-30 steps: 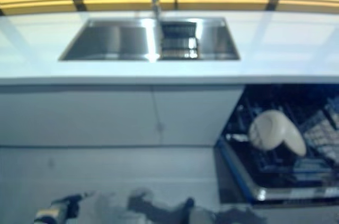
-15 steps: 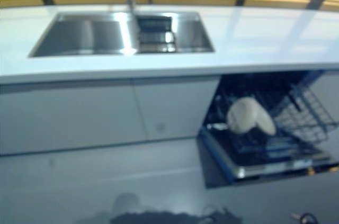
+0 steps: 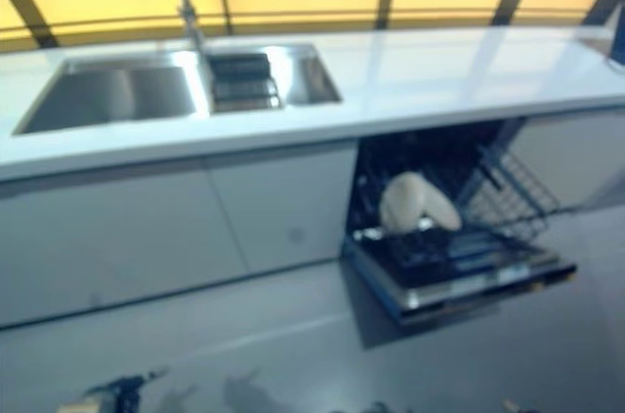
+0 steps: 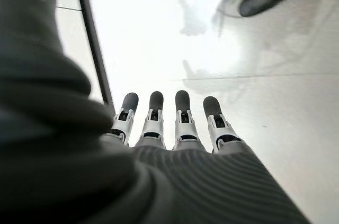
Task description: Take plates into dishwasher
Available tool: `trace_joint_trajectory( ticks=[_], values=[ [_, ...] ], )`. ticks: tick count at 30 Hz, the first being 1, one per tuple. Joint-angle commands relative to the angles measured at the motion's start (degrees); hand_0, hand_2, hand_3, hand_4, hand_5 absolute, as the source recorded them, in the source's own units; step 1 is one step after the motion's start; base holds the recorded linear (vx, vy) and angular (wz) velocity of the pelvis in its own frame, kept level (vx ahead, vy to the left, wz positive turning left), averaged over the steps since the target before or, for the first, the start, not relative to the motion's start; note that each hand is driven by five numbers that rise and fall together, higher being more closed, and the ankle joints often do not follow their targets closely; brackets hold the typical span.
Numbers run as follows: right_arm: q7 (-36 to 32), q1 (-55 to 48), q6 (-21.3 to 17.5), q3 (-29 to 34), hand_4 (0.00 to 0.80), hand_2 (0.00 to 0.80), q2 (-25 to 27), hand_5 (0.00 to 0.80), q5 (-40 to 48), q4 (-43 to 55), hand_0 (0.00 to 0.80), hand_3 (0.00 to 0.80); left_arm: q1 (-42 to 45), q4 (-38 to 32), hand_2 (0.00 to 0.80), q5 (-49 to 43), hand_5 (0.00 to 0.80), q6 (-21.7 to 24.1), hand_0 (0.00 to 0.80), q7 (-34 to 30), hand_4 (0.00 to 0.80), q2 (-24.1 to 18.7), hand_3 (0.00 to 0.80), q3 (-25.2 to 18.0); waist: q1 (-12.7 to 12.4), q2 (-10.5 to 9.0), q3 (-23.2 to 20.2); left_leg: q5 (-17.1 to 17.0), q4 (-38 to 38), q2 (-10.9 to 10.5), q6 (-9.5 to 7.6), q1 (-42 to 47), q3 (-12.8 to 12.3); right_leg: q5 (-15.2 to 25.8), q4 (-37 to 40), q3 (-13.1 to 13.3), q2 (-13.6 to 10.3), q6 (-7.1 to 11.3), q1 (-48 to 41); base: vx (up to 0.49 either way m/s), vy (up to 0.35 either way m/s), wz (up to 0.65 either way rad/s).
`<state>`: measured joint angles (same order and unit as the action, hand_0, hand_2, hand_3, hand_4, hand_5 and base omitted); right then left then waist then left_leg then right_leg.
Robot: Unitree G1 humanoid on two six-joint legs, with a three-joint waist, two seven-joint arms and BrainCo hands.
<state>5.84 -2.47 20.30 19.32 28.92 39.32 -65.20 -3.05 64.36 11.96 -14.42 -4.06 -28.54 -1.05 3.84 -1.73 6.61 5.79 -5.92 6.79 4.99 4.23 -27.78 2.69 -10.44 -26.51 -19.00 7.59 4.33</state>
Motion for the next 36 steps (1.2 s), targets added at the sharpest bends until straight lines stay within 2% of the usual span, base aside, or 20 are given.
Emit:
trace_joint_trajectory(
  ticks=[1,4,9,11,15,16,20,23,25,28,36],
  values=[
    [3.64,2.97,-4.09,1.42,0.000,0.000,0.95,0.000,4.59,1.86,0.000,0.000,0.20,0.53,0.000,-1.93,0.000,0.37,0.000,0.62,0.000,0.67,0.000,0.22,0.17,4.72,3.86,4.71,-0.49,-4.04,-7.78,0.42,2.48,2.07,-6.28,2.40,-3.26,2.14,4.24,-0.083,0.079,0.00],
    [4.11,3.90,-5.66,2.45,0.000,0.000,1.30,0.000,7.70,2.56,0.000,0.000,0.88,-1.04,0.000,-1.02,0.000,1.13,0.000,1.05,0.000,2.34,0.000,0.82,0.59,6.87,5.42,4.90,-0.85,-5.24,-7.97,-0.86,2.47,2.11,-7.42,2.90,-4.87,2.25,6.17,-0.107,0.123,0.03],
    [3.81,5.94,-7.04,2.74,0.000,0.000,1.65,0.000,12.91,4.60,0.000,0.000,2.19,-3.01,0.000,-0.10,0.000,1.52,0.000,1.15,0.000,5.27,0.000,1.91,0.45,10.26,7.05,4.91,-1.22,-6.40,-8.06,-2.70,2.78,1.15,-8.55,3.03,-6.16,1.65,8.10,-0.084,0.112,0.05],
    [4.75,7.38,-9.70,2.55,0.000,0.000,1.65,0.000,16.21,6.21,0.000,0.000,2.42,-3.88,0.000,0.48,0.000,1.74,0.000,1.07,0.000,6.45,0.000,2.51,0.23,11.57,7.88,5.03,-2.23,-6.32,-8.17,-3.71,2.99,-0.35,-10.73,3.32,-6.62,0.89,9.28,-0.083,0.074,0.07],
    [6.79,9.95,-11.50,2.39,0.000,0.000,1.86,0.000,18.88,7.16,0.000,0.000,2.34,-4.32,0.000,1.94,0.000,1.18,0.000,0.64,0.000,8.05,0.000,3.51,0.09,13.13,8.80,5.38,-4.36,-5.93,-8.32,-5.35,2.70,-3.38,-14.98,3.46,-7.36,-0.39,11.48,-0.085,0.056,0.14],
    [7.22,11.81,-12.55,2.44,0.000,0.000,2.49,0.000,22.71,7.25,0.000,0.000,2.46,-4.26,0.000,2.74,0.000,1.40,0.000,0.40,0.000,8.74,0.000,4.37,-0.14,13.99,9.36,5.70,-5.93,-5.70,-8.42,-6.40,2.51,-5.23,-17.11,3.28,-7.72,-1.19,12.56,-0.089,0.044,0.12],
    [6.76,15.88,-13.99,2.74,0.000,0.000,4.42,0.000,30.16,7.20,0.000,0.000,2.91,-3.08,0.000,4.08,0.000,3.15,0.000,1.49,0.000,10.13,0.000,5.80,-0.86,15.47,10.09,6.75,-9.61,-5.51,-8.52,-8.49,2.64,-8.47,-22.36,3.33,-8.79,-2.54,14.59,-0.070,0.044,0.17],
    [5.86,19.31,-16.81,2.69,0.000,0.000,5.36,0.000,36.89,7.88,0.000,0.000,3.61,-2.66,0.000,4.74,0.000,3.74,0.000,1.74,0.000,10.97,0.000,6.82,-1.57,16.59,10.72,7.62,-12.43,-5.68,-8.72,-9.96,2.97,-10.32,-26.39,3.63,-9.61,-3.34,15.66,-0.042,0.036,0.16],
    [3.81,22.19,-18.83,1.89,0.000,0.000,5.56,0.000,43.06,9.32,0.000,0.000,3.88,-2.54,0.000,5.35,0.000,4.18,0.000,1.91,0.000,11.38,0.000,7.71,-2.17,17.37,11.08,7.76,-13.50,-6.11,-8.82,-10.45,3.42,-11.01,-28.18,3.82,-9.87,-3.69,15.91,-0.020,0.026,0.06],
    [2.01,26.00,-19.63,1.18,0.000,0.000,6.89,0.000,47.51,11.26,0.000,0.000,4.24,-3.13,0.000,6.02,0.000,5.07,0.000,2.72,0.000,11.72,0.000,8.40,-2.60,18.14,11.41,7.97,-14.42,-6.50,-8.93,-10.88,3.65,-11.43,-30.29,3.82,-10.55,-3.92,16.36,-0.032,0.039,0.15],
    [-2.50,39.31,-21.50,-2.08,0.000,0.000,10.63,0.000,50.48,14.44,0.000,0.000,4.12,-4.34,0.000,7.14,0.000,4.55,0.000,2.56,0.000,11.16,0.000,10.43,-4.89,18.29,11.33,7.53,-13.95,-7.20,-8.96,-10.39,4.39,-11.63,-31.84,1.76,-11.23,-3.84,15.25,-0.021,0.003,0.10]
  ],
)
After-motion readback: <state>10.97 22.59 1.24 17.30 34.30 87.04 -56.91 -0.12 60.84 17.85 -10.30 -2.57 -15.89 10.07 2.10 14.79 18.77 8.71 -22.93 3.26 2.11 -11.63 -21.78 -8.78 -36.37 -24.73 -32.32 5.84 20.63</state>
